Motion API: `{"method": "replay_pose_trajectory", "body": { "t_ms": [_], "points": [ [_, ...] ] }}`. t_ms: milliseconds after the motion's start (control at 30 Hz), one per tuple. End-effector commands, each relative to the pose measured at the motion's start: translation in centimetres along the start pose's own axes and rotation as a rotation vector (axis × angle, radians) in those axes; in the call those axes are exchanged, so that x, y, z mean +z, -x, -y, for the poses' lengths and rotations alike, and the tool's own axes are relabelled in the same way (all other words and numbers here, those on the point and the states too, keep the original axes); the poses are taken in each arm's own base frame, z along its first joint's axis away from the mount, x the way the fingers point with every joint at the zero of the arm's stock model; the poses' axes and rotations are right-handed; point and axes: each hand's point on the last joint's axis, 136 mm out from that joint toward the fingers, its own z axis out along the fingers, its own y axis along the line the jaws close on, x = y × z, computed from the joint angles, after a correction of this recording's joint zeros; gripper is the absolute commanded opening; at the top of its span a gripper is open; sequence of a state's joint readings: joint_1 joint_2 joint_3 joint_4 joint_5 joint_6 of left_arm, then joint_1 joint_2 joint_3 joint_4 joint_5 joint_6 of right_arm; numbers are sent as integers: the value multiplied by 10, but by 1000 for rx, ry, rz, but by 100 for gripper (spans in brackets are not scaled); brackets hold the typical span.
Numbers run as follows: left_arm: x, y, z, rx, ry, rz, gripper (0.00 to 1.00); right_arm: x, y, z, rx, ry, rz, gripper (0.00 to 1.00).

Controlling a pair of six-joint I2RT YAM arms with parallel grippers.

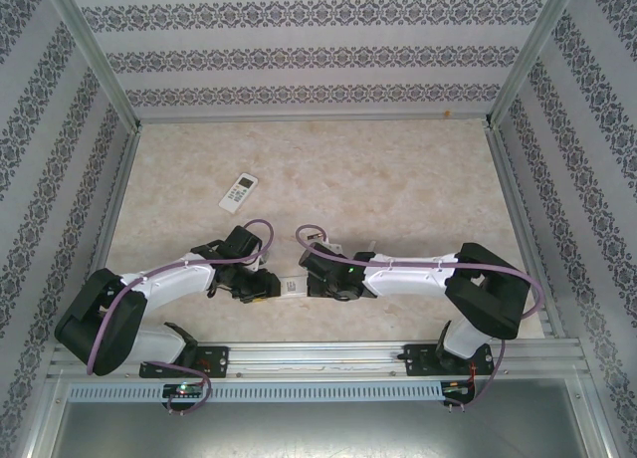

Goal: Load the batteries into the remote control

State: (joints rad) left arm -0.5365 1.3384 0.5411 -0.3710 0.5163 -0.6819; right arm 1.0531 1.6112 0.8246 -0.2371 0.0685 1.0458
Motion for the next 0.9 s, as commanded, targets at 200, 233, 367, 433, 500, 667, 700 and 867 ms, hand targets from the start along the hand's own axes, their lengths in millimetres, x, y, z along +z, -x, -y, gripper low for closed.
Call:
{"method": "replay_pose_trajectory", "body": {
  "t_ms": [200,233,367,433,500,667,700,867],
  "points": [
    [16,26,-9,51,42,66,38,2,29,-21,-140,82,101,10],
    [17,26,-8,52,37,65,38,-2,32,-21,-141,84,117,10],
    [18,28,-4,50,15,67,37,-15,36,-21,-102,93,135,13],
    [18,29,-1,43,-2,73,38,-20,32,-16,-68,88,128,17],
    [18,30,1,39,-15,77,37,-20,26,-10,-28,91,110,25],
    [17,30,7,32,-47,84,37,-16,15,4,12,79,89,27],
    [17,30,7,35,-48,84,37,-16,14,5,15,78,86,26],
    [13,34,11,44,-38,86,37,-14,11,1,-1,77,56,24]
  ]
}}
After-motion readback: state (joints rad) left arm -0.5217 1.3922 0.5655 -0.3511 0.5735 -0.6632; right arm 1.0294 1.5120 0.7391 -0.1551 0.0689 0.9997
